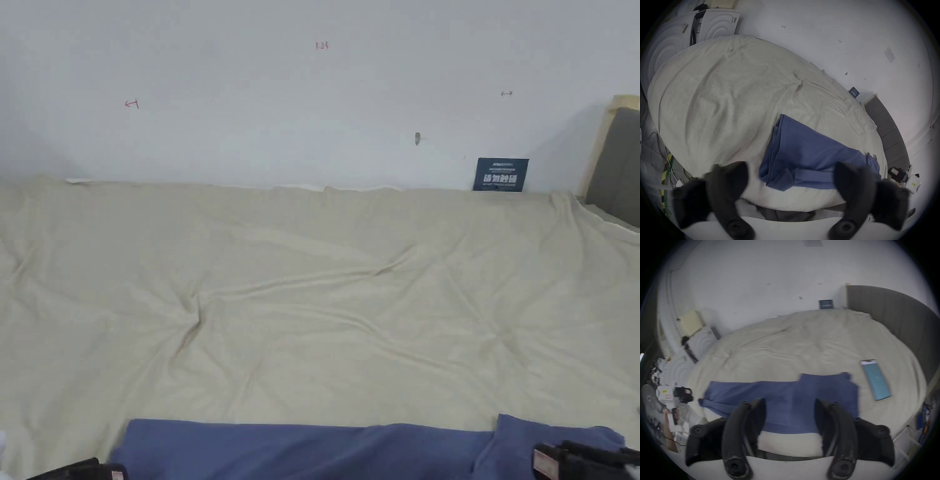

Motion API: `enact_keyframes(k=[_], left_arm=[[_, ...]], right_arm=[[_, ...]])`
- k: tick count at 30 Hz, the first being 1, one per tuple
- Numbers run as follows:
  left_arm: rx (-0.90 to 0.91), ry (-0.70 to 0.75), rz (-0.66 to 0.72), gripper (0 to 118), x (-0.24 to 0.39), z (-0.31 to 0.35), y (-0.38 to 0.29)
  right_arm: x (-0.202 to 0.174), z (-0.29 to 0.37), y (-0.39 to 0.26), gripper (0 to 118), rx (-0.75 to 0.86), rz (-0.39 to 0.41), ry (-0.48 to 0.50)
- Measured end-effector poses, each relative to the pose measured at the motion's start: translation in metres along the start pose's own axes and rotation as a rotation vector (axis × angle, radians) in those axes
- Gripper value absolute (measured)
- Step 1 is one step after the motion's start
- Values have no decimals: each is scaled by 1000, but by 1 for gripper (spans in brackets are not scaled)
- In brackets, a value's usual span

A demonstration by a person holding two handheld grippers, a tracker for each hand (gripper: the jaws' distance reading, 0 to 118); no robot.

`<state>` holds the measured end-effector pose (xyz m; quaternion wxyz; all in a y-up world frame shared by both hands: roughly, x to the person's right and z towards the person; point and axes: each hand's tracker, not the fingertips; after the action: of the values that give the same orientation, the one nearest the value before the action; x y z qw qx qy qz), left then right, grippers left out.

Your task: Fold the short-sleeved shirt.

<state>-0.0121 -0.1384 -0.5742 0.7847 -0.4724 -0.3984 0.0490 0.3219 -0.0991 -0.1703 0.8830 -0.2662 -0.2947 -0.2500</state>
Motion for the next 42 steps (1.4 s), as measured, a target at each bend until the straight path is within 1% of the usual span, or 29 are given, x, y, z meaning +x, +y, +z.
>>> enact_keyframes(k=[1,2,3,4,5,6,7,8,9,10,12,14,15,16,17,18,19,20,21,22,24,26,27,29,31,32,37,41,42], left_arm=[[16,11,2,57,0,3,-7],[15,30,-6,30,-1,2,-12],[-1,49,-7,10,-9,4,-16],[-28,60,-35,9,-13,3,-21],[-43,71,-65,3,-15,3,-26],[-41,75,-76,2,-17,5,-32],[-57,65,-82,2,-26,6,-33],[-57,64,-78,1,-29,7,-35],[-62,66,-61,1,-33,6,-36],[-63,60,-45,1,-38,5,-36],[-62,53,-32,1,-49,4,-30],[-62,42,-29,1,-52,0,-21],[-56,17,-6,4,-57,-3,-14],[-61,-11,21,13,-60,-6,-6],[-78,-39,45,33,-62,-10,1],[-83,-64,74,49,-64,-15,7],[-92,-83,78,57,-66,-22,14],[-100,-84,74,57,-66,-29,20],[-110,-98,71,75,-68,-39,27],[-113,-99,67,77,-70,-45,31],[-124,-99,91,77,-71,-57,43],[-119,-184,144,78,-77,-66,49],[-123,-251,178,78,-79,-72,53],[-156,-288,244,78,-81,-82,60],[-171,-290,205,89,-82,-89,62],[-170,-302,197,91,-84,-94,61],[-177,-309,191,93,-84,-99,62],[-185,-309,166,91,-77,-102,60],[-198,-282,144,78,-72,-102,61]], right_arm=[[-8,-13,-6,15,-19,3,22],[-18,-22,-11,0,-6,-7,0],[-32,-30,-18,0,5,-16,11],[-44,-37,-22,0,-2,2,17],[-53,-45,-25,0,-19,29,71],[-64,-51,-29,0,-35,18,115],[-73,-56,-34,0,-27,-29,140],[-81,-62,-37,0,-51,-36,189],[-90,-71,-37,0,-109,-22,221],[-99,-76,-41,0,-112,-8,205],[-116,-87,-46,0,-146,45,223],[-129,-98,-49,0,-162,56,235],[-135,-103,-50,0,-185,65,248],[-140,-108,-50,0,-196,67,252],[-145,-111,-51,0,-199,68,253],[-149,-115,-51,0,-207,74,253],[-153,-118,-51,0,-217,84,252],[-156,-121,-51,0,-225,91,249],[-159,-123,-52,0,-231,97,244],[-161,-125,-52,0,-241,106,245],[-164,-128,-52,0,-250,119,235],[-165,-130,-53,0,-259,128,226],[-165,-132,-52,0,-265,130,222],[-162,-134,-52,0,-273,128,209],[-159,-136,-52,0,-279,124,203],[-157,-136,-52,0,-279,118,198],[-152,-138,-54,0,-293,111,179],[-152,-140,-56,0,-304,112,183],[-153,-141,-56,0,-306,110,189]])
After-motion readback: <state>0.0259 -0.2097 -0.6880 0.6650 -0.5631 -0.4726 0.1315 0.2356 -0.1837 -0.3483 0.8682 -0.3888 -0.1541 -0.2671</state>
